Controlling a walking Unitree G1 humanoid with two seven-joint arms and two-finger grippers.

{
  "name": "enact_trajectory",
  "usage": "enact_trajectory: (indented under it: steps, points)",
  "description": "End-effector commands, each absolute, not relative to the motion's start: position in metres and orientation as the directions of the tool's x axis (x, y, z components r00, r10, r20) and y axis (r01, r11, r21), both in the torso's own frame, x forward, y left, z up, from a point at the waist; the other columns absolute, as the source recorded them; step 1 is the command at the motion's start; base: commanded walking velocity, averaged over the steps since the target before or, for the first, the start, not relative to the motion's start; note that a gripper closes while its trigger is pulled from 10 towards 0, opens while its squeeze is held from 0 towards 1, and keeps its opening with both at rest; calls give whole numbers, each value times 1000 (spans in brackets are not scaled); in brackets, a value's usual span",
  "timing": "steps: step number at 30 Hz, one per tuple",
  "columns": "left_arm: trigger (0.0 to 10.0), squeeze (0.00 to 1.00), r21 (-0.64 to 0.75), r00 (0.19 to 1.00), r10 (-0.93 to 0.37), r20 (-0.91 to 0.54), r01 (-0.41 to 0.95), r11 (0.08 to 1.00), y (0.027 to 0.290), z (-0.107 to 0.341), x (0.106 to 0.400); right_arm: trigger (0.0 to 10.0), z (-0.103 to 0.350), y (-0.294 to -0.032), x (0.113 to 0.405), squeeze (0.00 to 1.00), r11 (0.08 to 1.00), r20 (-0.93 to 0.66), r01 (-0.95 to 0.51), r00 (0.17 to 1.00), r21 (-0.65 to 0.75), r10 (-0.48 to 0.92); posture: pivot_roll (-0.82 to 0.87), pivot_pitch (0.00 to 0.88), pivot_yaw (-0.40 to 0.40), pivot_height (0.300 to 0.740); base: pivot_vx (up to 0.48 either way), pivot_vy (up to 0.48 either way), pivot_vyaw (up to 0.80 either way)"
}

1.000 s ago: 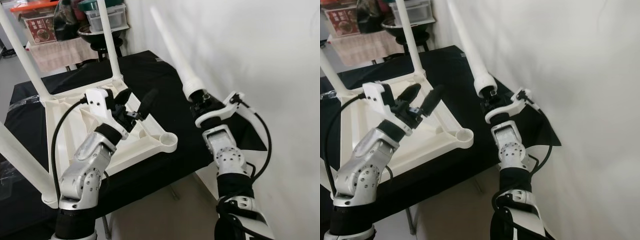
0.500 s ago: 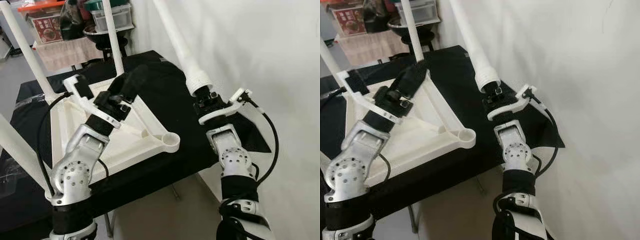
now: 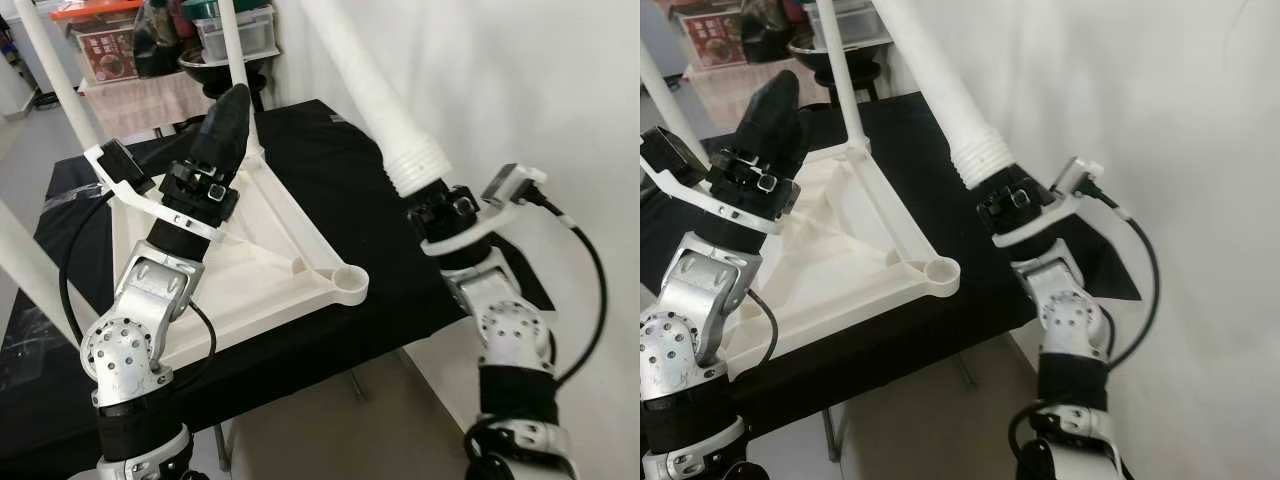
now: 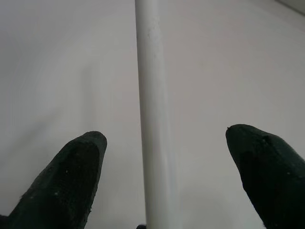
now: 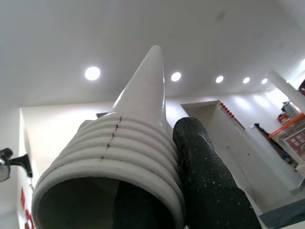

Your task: Building children table

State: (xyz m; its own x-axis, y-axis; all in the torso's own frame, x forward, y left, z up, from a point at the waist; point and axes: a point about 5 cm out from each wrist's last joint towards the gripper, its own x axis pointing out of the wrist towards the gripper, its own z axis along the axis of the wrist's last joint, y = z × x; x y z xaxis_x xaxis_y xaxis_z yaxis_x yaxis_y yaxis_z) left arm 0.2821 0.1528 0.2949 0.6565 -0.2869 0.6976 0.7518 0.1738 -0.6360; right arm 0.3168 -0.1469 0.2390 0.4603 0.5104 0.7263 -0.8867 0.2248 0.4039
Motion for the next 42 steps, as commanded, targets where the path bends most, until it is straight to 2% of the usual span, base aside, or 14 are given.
enact_trajectory:
  steps: [1,2,3,4,8,11,12,15,19,22,23,33,41,42]
  points:
    - [10000,0,-639,656,-284,700,752,160,156,297,282,10000,245,-141,309,0,161,754,-924,377,347,539,-52,0,66,740,0,0,0]
    - [10000,0,-634,646,-296,703,759,148,156,298,281,10000,244,-141,302,0,123,754,-941,326,314,570,-53,0,69,740,0,0,0]
    - [10000,0,-634,646,-296,703,759,148,156,298,281,10000,244,-141,302,0,123,754,-941,326,314,570,-53,0,69,740,0,0,0]
    - [10000,0,-620,628,-319,710,772,139,153,300,279,10000,242,-140,295,0,91,749,-954,283,287,599,-53,0,69,740,0,0,0]
    - [10000,0,-598,592,-352,725,795,105,149,303,275,10000,238,-138,291,0,68,737,-960,253,271,627,-53,0,69,740,0,0,0]
    - [10000,0,-549,526,-418,741,833,74,142,307,266,10000,230,-134,285,0,31,707,-965,213,261,674,-52,0,70,740,0,0,0]
    - [10000,0,-514,473,-453,755,857,38,140,310,258,10000,222,-132,278,0,-11,665,-970,158,243,730,-51,0,69,740,0,0,0]
    - [10000,0,-514,473,-453,755,857,38,140,310,258,10000,222,-132,278,0,-11,665,-970,158,243,730,-51,0,69,740,0,0,0]
    - [10000,0,-458,399,-487,777,889,-2,139,315,247,10000,213,-135,279,0,33,581,-972,166,232,797,-53,0,65,740,0,0,0]
    - [10000,0,-461,404,-490,773,888,5,139,315,247,10000,211,-136,279,0,38,558,-974,161,225,814,-52,0,63,740,0,0,0]
    - [0,0,-461,407,-488,772,887,9,140,315,246,10000,210,-138,279,0,47,534,-975,158,215,830,-54,0,60,740,0,0,0]
    - [0,0,-448,392,-480,785,894,-2,142,315,240,10000,208,-146,280,0,80,492,-977,169,197,854,-66,0,57,740,0,0,0]
    - [0,0,-450,407,-459,790,893,16,144,317,242,10000,206,-142,280,0,102,475,-975,186,196,860,-65,0,57,740,0,0,0]
    - [0,0,-453,417,-448,791,891,29,146,319,243,10000,204,-140,282,0,128,456,-972,208,199,866,-64,0,57,740,0,0,0]
